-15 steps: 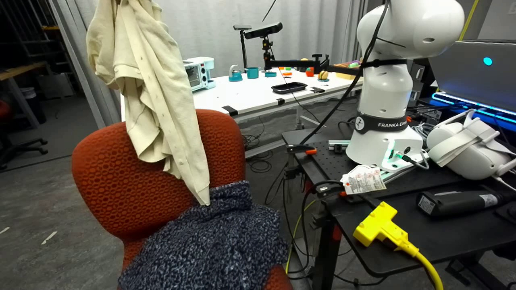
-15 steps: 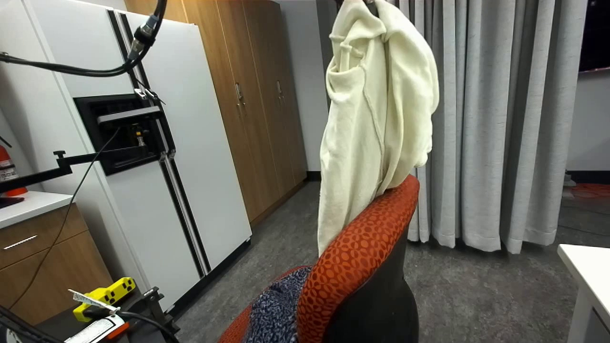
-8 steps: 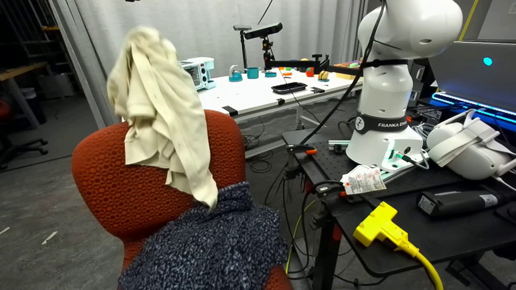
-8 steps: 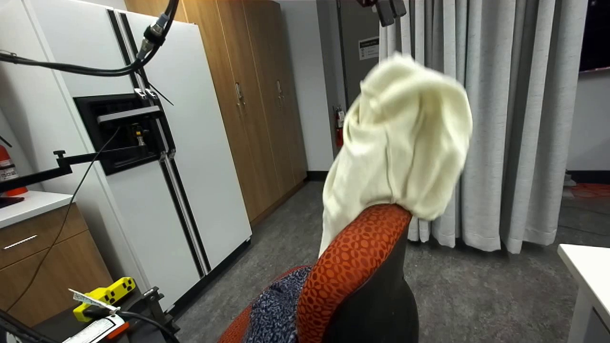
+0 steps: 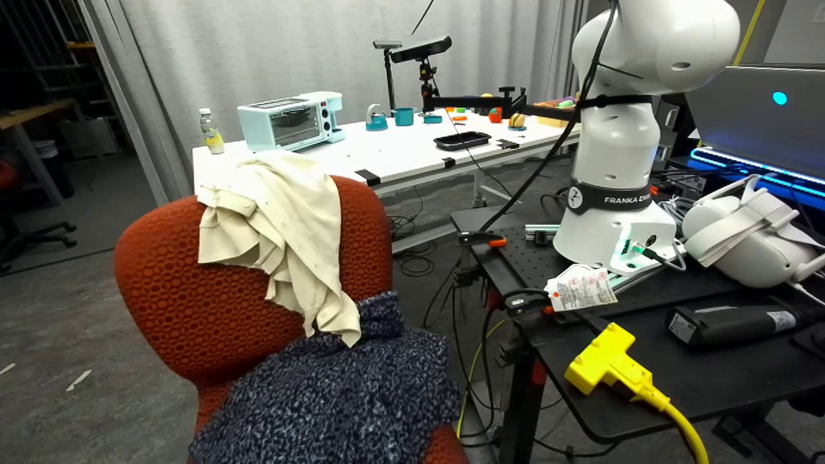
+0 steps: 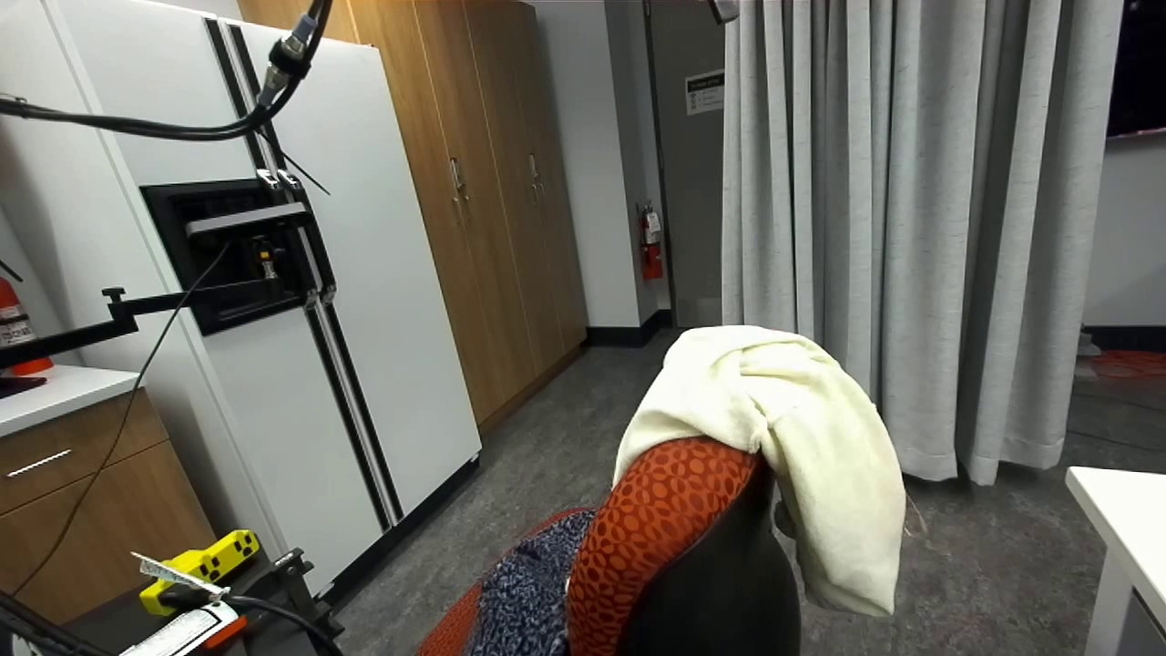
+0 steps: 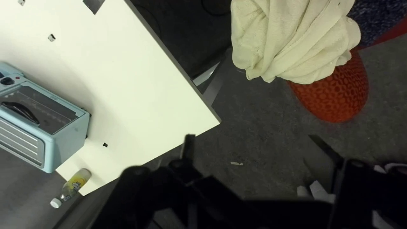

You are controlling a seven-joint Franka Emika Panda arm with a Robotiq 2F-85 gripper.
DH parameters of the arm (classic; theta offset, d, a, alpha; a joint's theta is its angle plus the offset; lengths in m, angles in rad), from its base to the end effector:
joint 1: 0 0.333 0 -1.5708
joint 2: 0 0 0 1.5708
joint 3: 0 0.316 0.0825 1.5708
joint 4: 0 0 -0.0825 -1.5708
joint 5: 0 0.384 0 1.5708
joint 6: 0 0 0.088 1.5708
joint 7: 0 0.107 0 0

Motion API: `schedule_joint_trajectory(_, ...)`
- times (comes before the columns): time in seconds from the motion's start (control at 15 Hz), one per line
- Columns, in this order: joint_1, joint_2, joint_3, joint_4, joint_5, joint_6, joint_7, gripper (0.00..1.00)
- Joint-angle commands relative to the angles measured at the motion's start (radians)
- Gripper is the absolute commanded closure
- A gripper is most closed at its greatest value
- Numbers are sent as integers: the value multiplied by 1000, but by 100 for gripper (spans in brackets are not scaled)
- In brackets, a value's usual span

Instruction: Put the white shirt on top of the chair.

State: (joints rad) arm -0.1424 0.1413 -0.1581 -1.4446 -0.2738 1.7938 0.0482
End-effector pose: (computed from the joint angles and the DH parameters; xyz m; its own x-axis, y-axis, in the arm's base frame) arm 0.5868 -0.1980 0.6291 0.9390 -0.2705 0.2123 -0.3239 -0.9032 0.2817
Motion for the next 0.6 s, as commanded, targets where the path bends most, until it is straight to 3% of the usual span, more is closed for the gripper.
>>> schedule_joint_trajectory(0.0,-1,-7,3,12,-4,24,-27,0)
schedule_joint_trajectory(0.53,-12,-16,8,-31,230,191,-18,0)
